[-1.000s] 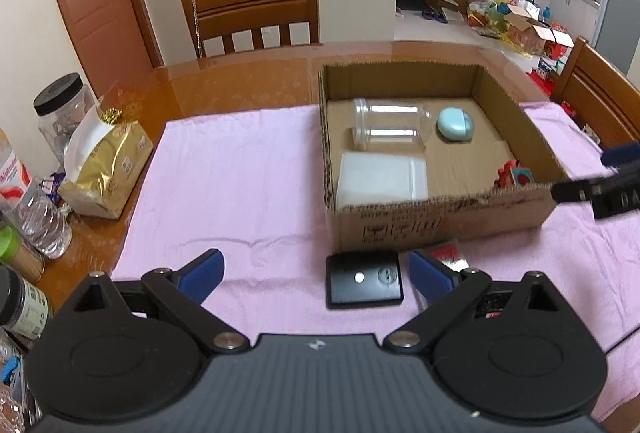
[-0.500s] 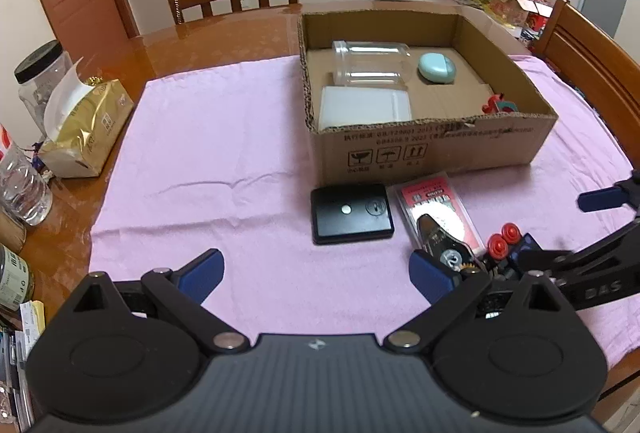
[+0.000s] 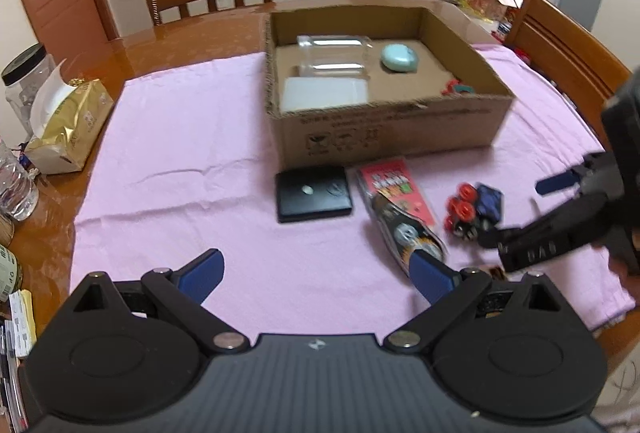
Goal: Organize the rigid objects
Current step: 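Reach the left tool to the grey toy elephant and grasp it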
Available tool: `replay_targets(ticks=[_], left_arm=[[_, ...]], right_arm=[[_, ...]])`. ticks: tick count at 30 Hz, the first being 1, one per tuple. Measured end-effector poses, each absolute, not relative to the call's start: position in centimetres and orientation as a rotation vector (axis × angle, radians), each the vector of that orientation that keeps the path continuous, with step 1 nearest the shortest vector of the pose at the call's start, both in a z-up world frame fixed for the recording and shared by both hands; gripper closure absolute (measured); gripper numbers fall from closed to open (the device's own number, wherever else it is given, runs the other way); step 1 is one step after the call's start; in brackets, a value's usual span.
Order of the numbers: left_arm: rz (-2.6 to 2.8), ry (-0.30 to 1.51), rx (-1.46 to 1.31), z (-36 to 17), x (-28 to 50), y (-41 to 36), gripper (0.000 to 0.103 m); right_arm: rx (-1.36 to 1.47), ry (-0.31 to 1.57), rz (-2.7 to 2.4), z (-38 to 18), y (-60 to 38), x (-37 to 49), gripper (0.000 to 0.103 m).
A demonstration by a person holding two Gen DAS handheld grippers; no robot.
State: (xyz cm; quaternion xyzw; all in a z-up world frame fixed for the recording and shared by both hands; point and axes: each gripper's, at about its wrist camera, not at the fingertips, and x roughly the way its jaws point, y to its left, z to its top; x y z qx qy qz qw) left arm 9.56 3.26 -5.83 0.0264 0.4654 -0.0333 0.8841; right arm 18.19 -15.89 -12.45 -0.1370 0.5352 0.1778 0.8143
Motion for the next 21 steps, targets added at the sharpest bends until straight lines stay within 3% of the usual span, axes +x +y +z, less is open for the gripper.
replay_targets(ticks=[21], left_arm=[[-0.538, 0.93, 0.303, -9.4, 3.0, 1.9, 0.005]], right_arm=[[-0.246, 1.109, 0.353, -13.3, -21.2, 11.4, 0.0]])
